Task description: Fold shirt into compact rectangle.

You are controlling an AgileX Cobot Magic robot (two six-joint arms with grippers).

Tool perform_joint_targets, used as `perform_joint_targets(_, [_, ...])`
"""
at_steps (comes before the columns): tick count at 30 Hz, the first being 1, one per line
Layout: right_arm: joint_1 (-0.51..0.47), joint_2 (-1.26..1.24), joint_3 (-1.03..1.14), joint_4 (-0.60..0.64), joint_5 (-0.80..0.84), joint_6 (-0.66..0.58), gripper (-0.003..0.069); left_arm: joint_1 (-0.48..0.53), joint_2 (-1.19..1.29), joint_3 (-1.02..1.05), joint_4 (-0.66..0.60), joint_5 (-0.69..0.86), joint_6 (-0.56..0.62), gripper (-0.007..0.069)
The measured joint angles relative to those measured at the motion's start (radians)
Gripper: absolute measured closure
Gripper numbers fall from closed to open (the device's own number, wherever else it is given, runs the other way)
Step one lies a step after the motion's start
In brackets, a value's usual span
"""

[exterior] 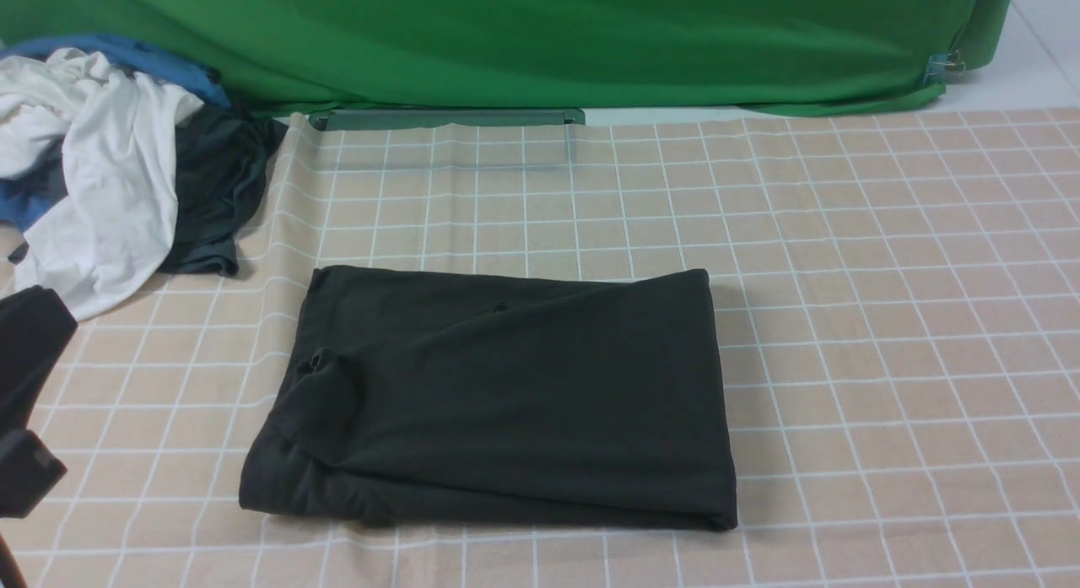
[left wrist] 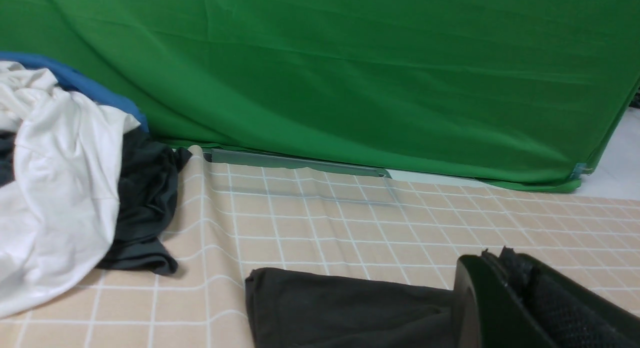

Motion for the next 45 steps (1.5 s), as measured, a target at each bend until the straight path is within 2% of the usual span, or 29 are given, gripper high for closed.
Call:
perform_joint_targets(11, [0.000, 0.000, 0.001, 0.000, 0.000, 0.001, 0.0434, 0.000, 0.000, 0.000, 0.097, 0.000, 0.010, 0.0606])
perform_joint_targets(18, [0.000, 0.000, 0.001, 0.001, 0.000, 0.001, 0.0424, 0.017, -0.083, 0.085, 0.227, -0.036, 0.045, 0.0606])
perform_joint_targets(27, [0.000, 0.000, 0.001, 0.003, -0.001, 0.001, 0.0424, 0.178, -0.327, 0.392, 0.226, -0.122, 0.045, 0.0606])
perform_joint_targets(32, [0.000, 0.000, 0.001, 0.003, -0.001, 0.001, 0.0424, 0.189, -0.345, 0.422, 0.226, -0.053, 0.045, 0.0606])
perform_joint_targets(45, [0.000, 0.000, 0.001, 0.003, -0.001, 0.001, 0.0423, 0.189, -0.345, 0.422, 0.226, -0.137, 0.048, 0.0606])
